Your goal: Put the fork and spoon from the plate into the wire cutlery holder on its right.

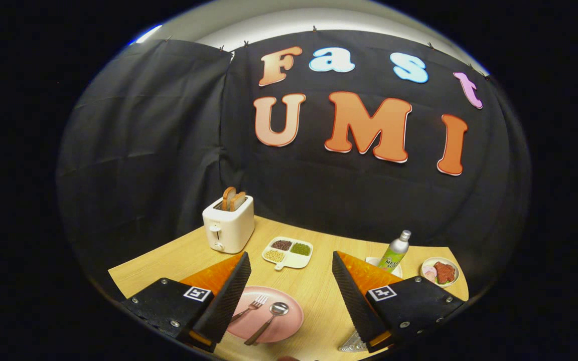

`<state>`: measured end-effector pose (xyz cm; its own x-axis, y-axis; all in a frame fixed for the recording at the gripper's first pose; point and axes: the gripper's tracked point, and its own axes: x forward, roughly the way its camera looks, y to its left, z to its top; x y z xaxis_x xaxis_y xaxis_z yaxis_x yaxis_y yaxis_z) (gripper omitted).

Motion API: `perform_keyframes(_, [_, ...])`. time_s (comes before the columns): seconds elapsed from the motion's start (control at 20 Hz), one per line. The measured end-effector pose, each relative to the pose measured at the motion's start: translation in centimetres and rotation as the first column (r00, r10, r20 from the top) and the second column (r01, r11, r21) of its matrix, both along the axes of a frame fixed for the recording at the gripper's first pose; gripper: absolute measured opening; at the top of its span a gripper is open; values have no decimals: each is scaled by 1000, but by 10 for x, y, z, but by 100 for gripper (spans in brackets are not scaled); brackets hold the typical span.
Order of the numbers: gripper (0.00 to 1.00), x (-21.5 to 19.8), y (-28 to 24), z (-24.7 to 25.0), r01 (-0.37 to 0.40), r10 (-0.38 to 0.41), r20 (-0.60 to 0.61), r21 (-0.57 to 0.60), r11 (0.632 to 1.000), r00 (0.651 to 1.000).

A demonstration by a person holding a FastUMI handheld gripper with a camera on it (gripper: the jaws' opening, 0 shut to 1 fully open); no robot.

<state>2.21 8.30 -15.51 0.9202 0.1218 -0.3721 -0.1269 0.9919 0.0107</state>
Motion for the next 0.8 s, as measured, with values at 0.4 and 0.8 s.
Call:
perform_keyframes(0.4, [95,-14,26,-88,30,-5,-348,66,997,937])
perform_keyframes(0.8, [84,-45,45,-161,6,-6,-619,-3,1000,785])
